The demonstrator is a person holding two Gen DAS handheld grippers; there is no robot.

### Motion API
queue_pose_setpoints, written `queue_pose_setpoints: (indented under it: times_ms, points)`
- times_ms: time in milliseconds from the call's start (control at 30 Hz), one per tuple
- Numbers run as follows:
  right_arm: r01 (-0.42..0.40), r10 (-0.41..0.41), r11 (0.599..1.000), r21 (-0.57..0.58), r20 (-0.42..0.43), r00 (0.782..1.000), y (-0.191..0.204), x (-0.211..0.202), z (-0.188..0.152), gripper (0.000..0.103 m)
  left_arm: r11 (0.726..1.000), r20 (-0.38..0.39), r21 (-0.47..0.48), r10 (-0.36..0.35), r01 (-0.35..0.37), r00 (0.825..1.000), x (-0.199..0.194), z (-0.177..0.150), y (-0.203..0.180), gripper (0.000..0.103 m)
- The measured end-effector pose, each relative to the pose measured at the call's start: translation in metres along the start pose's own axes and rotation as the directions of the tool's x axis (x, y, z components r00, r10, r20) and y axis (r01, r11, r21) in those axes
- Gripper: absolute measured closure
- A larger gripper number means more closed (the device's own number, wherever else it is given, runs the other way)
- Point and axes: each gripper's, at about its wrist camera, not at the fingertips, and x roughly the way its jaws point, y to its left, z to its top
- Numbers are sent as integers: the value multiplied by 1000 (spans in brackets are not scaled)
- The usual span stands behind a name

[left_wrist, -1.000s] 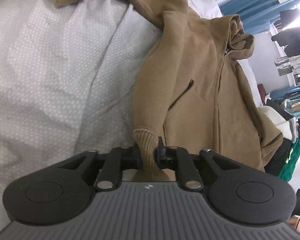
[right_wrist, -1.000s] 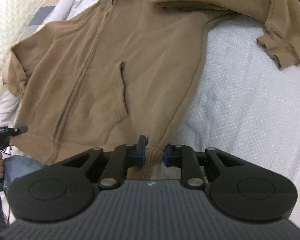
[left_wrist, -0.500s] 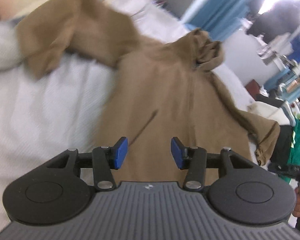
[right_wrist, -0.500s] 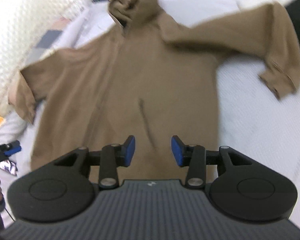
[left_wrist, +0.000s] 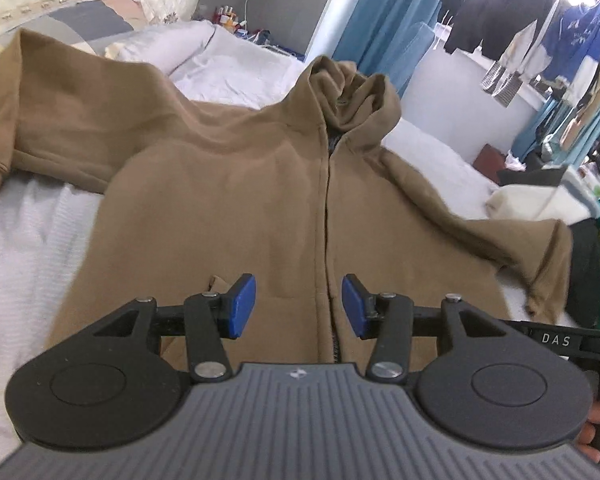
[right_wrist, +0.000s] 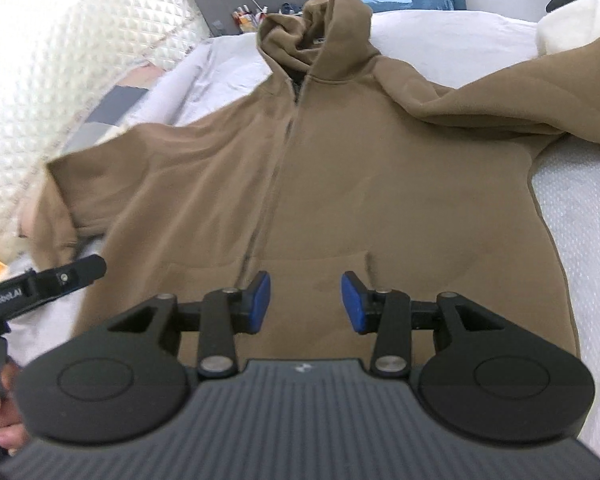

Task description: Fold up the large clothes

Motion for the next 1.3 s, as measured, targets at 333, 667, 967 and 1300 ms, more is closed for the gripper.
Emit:
queue_pose_setpoints:
  times_ms: [333,667,967,1300]
  points:
    - [107,-107,992,-71,5,994,-16,64,-10,60,995,-20,95,35,-33,999,80,-32,-1,49]
    - [156,-160,980,-127,-21,987,-17,97,-16,61,993,-77,98,70,-63,995,126,-46,6,49]
    - [99,-99,995,21,17,995,-38,66,1,59,1000,-87,26,19,-17,996,117,-43,14,49]
    - [232,-273,958,170,279,921,-135,-54,38,19,999,-45,31,-30,31,999,100,-43,9,45]
